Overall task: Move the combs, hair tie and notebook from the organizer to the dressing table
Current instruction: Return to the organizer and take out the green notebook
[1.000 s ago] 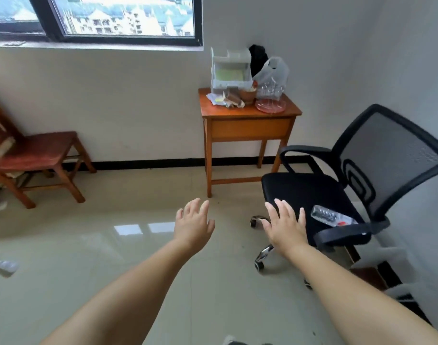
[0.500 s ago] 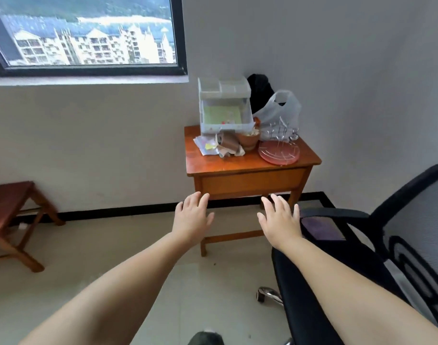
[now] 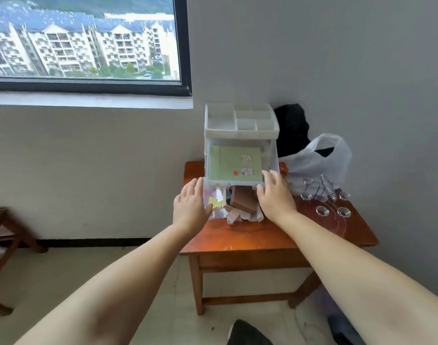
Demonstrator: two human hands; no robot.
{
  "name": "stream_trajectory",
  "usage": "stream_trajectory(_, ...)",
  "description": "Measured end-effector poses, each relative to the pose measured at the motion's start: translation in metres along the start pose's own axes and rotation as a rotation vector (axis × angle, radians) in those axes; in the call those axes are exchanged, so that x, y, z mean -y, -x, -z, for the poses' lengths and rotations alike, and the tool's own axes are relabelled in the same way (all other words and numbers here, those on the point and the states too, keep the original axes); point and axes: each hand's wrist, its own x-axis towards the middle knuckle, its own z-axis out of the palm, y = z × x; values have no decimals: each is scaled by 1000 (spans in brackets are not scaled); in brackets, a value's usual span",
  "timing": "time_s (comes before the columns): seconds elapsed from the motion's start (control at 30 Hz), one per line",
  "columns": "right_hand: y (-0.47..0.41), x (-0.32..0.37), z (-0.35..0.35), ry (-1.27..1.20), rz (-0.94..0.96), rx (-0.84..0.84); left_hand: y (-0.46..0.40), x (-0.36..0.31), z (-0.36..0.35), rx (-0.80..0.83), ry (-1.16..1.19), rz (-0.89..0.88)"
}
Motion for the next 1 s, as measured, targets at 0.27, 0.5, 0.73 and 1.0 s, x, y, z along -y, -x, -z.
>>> stream_trajectory(0.27, -139, -12, -20, -249, -345, 181, -99, -4, -38, 22, 235, 187)
stream_trajectory(0.5, -156, -7, -30, -540, -597, 55, -91, 4, -40, -21, 367, 164)
stream_trajectory(0.73, -148, 1, 3, -864, -494, 49, -92, 6, -32, 24, 376, 99)
stream_trajectory(1.0, -85, -30, 82, -1125, -180, 93, -91, 21, -12, 8, 336, -41)
